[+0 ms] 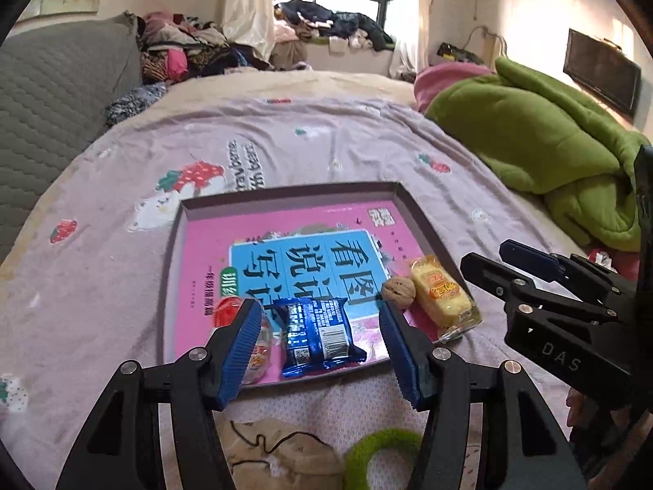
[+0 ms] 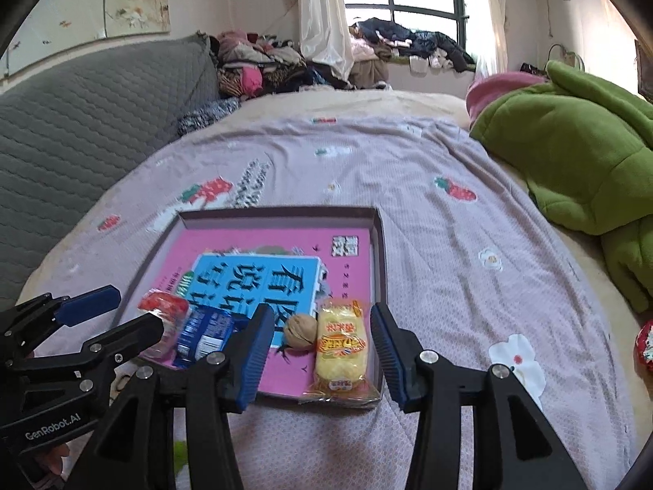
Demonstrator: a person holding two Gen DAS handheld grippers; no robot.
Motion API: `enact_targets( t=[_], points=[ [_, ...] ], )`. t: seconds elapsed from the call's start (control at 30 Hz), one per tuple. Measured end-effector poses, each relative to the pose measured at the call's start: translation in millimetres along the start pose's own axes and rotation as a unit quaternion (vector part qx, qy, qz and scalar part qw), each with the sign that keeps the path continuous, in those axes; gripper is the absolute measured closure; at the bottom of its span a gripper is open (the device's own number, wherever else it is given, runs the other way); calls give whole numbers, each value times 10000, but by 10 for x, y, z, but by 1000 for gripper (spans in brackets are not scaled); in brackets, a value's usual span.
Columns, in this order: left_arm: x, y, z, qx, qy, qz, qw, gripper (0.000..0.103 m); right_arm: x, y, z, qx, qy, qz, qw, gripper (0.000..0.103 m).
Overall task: Organize objects
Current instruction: 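Lift both tools away from the tray back over the remaining items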
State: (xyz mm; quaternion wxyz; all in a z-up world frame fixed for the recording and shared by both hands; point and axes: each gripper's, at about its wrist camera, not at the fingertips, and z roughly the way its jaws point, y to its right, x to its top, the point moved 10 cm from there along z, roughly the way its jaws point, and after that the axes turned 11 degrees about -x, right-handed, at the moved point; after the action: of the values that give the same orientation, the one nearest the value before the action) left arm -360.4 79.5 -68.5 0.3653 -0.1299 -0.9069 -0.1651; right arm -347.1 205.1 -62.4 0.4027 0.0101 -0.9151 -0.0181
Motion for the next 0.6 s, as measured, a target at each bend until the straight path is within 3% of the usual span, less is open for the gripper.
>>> enact_targets(
  t=[0.17,0.27,0.6],
  points=[
    [23,46,-239,-7,200,-31,9998,41,59,-45,-287,124,269,-26,9996,53],
    [-36,30,-357,52,227,-85,9997,41,52,-54,-432,120,362,-26,9993,47],
    [-220,2,-993,238,335,-312,9987,41,9,-148,-925,133,420,-73,9990,46]
  ],
)
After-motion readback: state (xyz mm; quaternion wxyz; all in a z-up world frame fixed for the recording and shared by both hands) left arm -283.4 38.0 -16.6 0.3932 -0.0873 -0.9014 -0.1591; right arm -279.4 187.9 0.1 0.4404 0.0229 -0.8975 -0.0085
